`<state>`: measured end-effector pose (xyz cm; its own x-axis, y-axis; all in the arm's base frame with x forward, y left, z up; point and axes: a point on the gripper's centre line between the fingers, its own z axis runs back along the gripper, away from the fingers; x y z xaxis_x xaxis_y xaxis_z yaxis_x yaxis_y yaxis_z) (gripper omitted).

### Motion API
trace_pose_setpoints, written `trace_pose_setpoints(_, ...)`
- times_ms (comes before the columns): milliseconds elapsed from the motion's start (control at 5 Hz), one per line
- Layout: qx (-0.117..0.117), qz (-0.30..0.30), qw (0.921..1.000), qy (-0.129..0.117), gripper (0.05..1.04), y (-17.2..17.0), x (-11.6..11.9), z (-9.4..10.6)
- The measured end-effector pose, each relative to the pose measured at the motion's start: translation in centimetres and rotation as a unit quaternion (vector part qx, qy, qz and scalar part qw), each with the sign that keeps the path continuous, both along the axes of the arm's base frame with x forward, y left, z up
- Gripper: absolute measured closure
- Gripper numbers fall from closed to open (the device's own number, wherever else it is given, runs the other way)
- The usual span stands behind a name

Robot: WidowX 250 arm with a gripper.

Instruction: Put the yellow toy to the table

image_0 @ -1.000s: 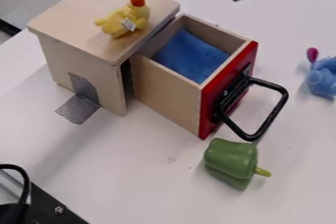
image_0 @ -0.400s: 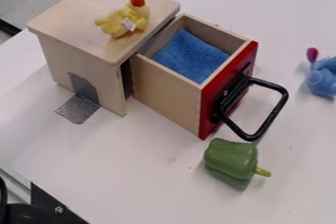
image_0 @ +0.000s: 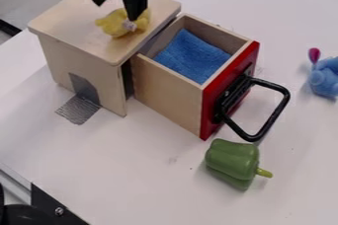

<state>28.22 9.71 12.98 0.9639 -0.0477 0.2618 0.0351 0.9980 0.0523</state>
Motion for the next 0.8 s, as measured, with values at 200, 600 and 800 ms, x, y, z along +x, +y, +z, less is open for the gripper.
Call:
trace_pose_setpoints(200,-0.006,-0.006,0.9996,0.026,0.118,-0.6,-0.5,-1.9)
trace_pose_setpoints(600,0.011,-0.016,0.9994,0.028,0.708,-1.6,-1.2,-2.2)
trace_pose_setpoints(800,0.010,-0.017,0.9996,0.020,0.890,-2.3,-2.3,-0.5)
